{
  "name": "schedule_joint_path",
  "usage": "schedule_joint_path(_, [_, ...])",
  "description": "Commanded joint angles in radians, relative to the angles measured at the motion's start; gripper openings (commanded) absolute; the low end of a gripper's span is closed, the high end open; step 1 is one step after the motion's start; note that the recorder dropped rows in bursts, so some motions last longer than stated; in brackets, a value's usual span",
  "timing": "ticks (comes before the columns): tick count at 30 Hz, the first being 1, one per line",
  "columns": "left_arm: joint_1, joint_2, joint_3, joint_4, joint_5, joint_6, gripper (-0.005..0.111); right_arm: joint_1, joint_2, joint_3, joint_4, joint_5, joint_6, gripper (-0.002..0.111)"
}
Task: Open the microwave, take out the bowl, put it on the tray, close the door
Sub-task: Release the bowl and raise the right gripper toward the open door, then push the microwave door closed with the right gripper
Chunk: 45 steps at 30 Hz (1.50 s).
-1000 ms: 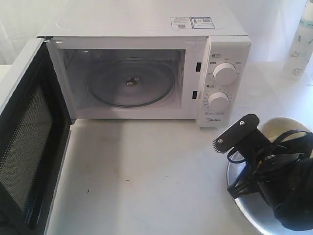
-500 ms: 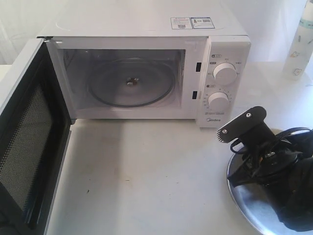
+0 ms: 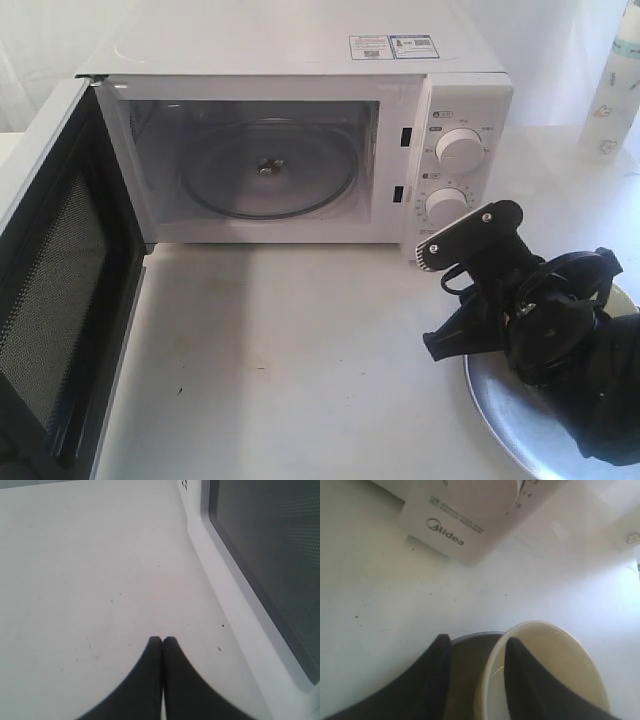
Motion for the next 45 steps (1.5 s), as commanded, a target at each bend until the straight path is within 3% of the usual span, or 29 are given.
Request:
schedule_joint_path(1, [-0.005, -0.002, -0.003, -0.013, 0.002, 0.0, 0.0, -0.006, -0.003, -0.001, -0.011, 0.054, 0.013, 0.024])
schedule_joint_path(8, [-0.005, -0.002, -0.003, -0.013, 0.002, 0.0, 0.0, -0.006, -0.004, -0.001, -0.011, 0.032, 0.013, 0.0])
schedule_joint_path(19, [-0.005, -0.002, -0.003, -0.013, 0.002, 0.0, 0.0, -0.004, -0.027, -0.003, -0.011, -0.07, 0.013, 0.0])
schedule_joint_path(24, [-0.005, -0.002, -0.003, -0.013, 0.002, 0.0, 0.0, 0.05, -0.122, -0.046, -0.011, -0.121, -0.013, 0.0])
schedule_joint_path(27, [-0.005, -0.002, -0.003, -0.013, 0.002, 0.0, 0.0, 0.115, -0.214, -0.195, -0.011, -0.345, -0.058, 0.0])
schedule_joint_path(29, [-0.005, -0.002, -0.003, -0.013, 0.002, 0.0, 0.0, 0.166, -0.2, -0.385, -0.011, -0.715, -0.247, 0.0])
schedule_joint_path(31, [-0.005, -0.002, -0.003, -0.013, 0.002, 0.0, 0.0, 0.212, -0.156, -0.5, -0.011, -0.851, -0.315, 0.0])
schedule_joint_path(35, [-0.005, -0.002, -0.003, -0.013, 0.002, 0.0, 0.0, 0.263, -0.02, -0.694, -0.011, -0.659, -0.384, 0.0])
schedule_joint_path(45, [-0.005, -0.002, -0.003, -0.013, 0.002, 0.0, 0.0, 0.28, 0.433, -1.219, -0.011, -0.798, -0.517, 0.0])
